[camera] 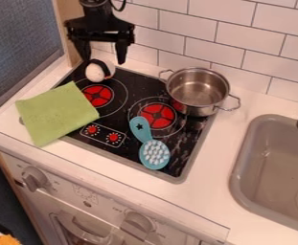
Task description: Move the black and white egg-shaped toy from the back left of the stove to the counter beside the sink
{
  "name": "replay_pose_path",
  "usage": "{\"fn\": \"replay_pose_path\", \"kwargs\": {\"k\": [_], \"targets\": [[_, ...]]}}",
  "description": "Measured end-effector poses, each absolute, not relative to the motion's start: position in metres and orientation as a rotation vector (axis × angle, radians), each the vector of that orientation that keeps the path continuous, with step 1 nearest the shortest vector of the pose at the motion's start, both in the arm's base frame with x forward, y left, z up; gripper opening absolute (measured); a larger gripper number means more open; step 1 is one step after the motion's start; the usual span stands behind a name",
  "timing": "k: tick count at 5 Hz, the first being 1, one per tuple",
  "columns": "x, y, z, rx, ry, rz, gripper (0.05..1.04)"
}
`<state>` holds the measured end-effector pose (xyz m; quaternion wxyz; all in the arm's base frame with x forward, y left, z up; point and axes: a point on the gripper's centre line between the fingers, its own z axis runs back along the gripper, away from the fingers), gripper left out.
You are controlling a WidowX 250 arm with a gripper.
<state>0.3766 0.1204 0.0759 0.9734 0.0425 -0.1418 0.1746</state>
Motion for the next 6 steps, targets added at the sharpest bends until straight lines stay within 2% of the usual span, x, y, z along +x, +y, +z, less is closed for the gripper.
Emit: {"fn": "replay_pose_path", "kwargs": {"k": [1, 2, 5, 6], "targets": [[0.39, 0.127, 0.072, 0.096, -0.291, 0.308, 1.0], [0.395, 0.138, 0.062, 0.139, -0.267, 0.3, 1.0], [0.372, 0.157, 0.018, 0.157, -0.126, 0.361, 1.0], [0.368, 0.158, 0.012, 0.156, -0.122, 0.382, 0.938]]}}
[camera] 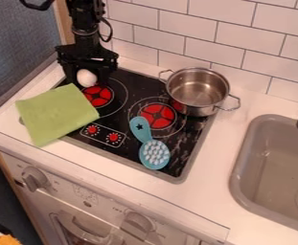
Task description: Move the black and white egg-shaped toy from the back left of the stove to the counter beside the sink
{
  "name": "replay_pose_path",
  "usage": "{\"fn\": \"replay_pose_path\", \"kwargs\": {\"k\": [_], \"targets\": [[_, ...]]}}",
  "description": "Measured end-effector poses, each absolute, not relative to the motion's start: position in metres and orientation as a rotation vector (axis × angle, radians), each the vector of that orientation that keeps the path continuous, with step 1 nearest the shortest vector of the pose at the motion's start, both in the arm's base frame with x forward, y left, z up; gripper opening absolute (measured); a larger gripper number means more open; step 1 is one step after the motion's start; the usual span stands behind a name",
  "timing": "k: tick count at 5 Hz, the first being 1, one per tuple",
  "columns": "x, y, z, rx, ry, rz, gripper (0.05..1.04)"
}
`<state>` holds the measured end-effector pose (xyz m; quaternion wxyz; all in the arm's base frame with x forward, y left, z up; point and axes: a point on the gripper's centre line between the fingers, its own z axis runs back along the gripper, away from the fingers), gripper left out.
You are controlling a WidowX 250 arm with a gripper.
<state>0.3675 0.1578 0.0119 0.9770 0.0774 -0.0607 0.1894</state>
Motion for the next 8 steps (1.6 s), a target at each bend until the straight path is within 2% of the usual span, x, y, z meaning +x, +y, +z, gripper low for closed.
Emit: {"fn": "replay_pose_path", "kwargs": {"k": [1, 2, 3, 6, 8], "targets": [[0.365, 0.157, 0.011, 0.163, -0.157, 0.389, 0.697], [0.366, 0.155, 0.012, 0.155, -0.163, 0.388, 0.6], [0.366, 0.148, 0.013, 0.098, -0.22, 0.417, 0.59], [0.367, 0.154, 0.044, 0.169, -0.289, 0.478, 0.59], [0.368, 0.11, 0.089, 0.147, -0.394, 0.446, 0.589]]}}
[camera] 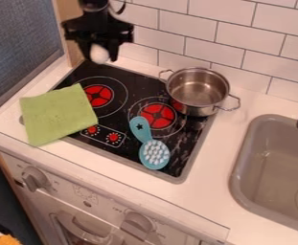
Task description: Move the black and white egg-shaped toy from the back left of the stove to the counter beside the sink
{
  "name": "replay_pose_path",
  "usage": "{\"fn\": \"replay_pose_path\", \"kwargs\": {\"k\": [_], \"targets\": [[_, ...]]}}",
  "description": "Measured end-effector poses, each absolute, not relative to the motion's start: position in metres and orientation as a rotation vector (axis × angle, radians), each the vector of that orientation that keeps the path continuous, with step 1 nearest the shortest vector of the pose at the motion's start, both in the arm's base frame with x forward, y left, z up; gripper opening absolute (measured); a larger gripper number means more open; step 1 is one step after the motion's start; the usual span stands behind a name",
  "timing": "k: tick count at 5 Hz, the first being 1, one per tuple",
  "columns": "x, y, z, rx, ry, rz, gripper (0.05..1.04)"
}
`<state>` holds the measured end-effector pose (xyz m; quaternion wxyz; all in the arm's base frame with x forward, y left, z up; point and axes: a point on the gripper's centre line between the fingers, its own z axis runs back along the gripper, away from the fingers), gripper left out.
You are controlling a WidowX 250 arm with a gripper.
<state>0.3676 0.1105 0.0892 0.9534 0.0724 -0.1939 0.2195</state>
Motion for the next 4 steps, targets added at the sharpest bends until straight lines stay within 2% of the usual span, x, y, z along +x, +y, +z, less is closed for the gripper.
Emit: {"fn": "replay_pose_path", "kwargs": {"k": [1, 2, 3, 4], "targets": [[0.354, 0.073, 0.109, 0.119, -0.423, 0.427, 0.59], [0.336, 0.026, 0.109, 0.068, -0.411, 0.383, 0.589], [0.321, -0.019, 0.105, 0.048, -0.41, 0.297, 0.589], [0.312, -0.045, 0.094, 0.039, -0.404, 0.211, 0.589]]}}
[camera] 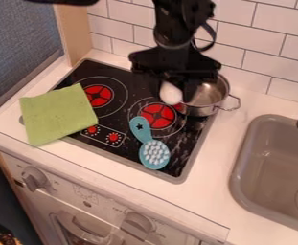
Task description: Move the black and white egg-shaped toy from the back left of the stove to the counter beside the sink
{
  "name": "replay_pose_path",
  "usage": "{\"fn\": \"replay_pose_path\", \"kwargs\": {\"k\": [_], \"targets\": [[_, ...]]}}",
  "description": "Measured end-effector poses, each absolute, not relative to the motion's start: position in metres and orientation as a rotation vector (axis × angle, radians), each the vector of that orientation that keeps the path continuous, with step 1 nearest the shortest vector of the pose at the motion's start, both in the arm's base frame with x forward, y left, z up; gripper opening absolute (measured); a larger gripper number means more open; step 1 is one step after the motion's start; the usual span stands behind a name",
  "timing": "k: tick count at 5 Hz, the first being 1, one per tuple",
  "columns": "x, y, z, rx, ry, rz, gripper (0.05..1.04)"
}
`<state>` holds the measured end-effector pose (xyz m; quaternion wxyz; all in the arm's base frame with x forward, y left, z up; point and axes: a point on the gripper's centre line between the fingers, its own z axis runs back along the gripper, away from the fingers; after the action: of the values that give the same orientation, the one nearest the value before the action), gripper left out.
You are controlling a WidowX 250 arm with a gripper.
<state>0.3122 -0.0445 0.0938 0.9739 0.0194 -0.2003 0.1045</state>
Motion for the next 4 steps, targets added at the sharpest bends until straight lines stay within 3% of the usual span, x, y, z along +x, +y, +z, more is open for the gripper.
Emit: {"fn": "replay_pose_path", "kwargs": {"k": [2, 3, 4], "targets": [[0.306, -0.083, 0.041, 0.051, -0.315, 0.095, 0.59], [0.315, -0.093, 0.027, 0.05, -0.318, 0.103, 0.589], [0.318, -0.097, 0.017, 0.065, -0.303, 0.098, 0.671]]}}
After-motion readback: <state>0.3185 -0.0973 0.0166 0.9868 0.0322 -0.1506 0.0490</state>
